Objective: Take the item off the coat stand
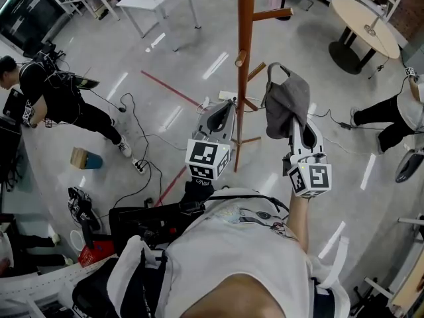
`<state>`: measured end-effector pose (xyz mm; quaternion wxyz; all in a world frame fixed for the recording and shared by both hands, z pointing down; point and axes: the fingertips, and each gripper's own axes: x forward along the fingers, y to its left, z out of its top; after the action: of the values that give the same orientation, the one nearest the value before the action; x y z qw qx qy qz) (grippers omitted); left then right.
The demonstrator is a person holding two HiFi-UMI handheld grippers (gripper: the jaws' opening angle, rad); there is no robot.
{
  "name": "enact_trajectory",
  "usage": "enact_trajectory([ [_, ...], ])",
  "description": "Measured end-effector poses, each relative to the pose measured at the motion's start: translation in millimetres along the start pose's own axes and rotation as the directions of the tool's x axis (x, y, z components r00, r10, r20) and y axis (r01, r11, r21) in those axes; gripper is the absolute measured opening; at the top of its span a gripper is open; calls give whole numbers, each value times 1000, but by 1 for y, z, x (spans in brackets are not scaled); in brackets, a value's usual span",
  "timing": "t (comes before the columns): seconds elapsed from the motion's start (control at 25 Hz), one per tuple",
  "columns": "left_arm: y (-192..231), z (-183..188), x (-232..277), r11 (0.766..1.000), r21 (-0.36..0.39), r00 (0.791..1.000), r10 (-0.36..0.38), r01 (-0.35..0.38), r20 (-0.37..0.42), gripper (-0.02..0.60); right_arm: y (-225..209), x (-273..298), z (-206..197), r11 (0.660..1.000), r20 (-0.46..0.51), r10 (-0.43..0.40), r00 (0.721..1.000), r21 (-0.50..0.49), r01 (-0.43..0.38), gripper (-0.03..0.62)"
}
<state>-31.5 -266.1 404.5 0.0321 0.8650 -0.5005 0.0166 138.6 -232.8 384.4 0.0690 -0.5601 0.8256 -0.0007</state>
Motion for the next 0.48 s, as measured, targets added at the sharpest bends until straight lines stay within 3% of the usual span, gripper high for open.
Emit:
enact_trajectory([
  [0.48,-3,0,-1,1000,0,1000,0,0,1,3,1,-3,1,1000,2,0,1000,-4,0,20],
])
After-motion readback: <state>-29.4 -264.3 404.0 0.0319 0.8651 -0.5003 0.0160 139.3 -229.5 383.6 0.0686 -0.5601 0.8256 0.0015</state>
